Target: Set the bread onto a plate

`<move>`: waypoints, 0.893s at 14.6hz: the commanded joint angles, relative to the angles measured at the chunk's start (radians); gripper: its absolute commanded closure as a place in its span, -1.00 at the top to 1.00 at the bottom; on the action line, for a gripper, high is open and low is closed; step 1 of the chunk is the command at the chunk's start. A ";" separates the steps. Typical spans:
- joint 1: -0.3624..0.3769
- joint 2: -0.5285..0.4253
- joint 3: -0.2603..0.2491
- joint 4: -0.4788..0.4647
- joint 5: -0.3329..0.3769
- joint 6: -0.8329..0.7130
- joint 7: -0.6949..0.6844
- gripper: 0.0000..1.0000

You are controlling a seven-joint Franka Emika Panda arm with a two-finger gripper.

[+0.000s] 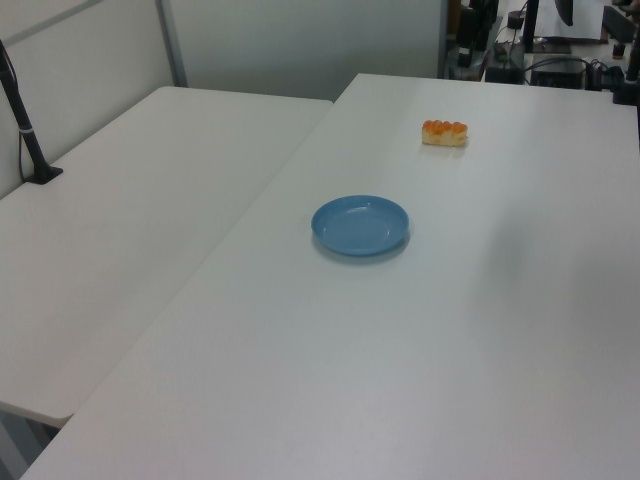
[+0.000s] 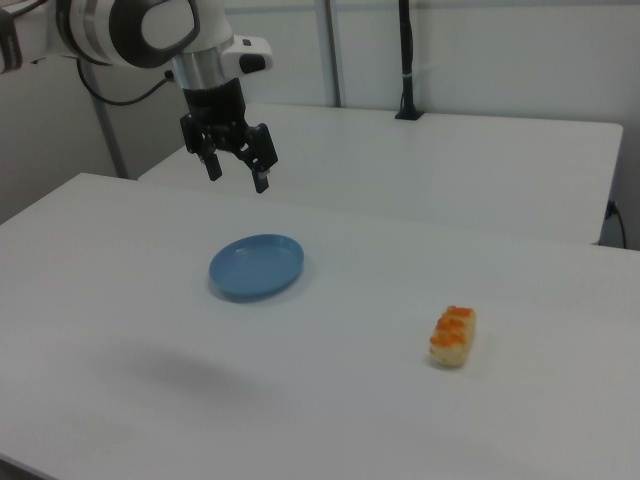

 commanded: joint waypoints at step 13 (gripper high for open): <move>0.017 -0.025 -0.014 -0.039 0.003 0.002 0.018 1.00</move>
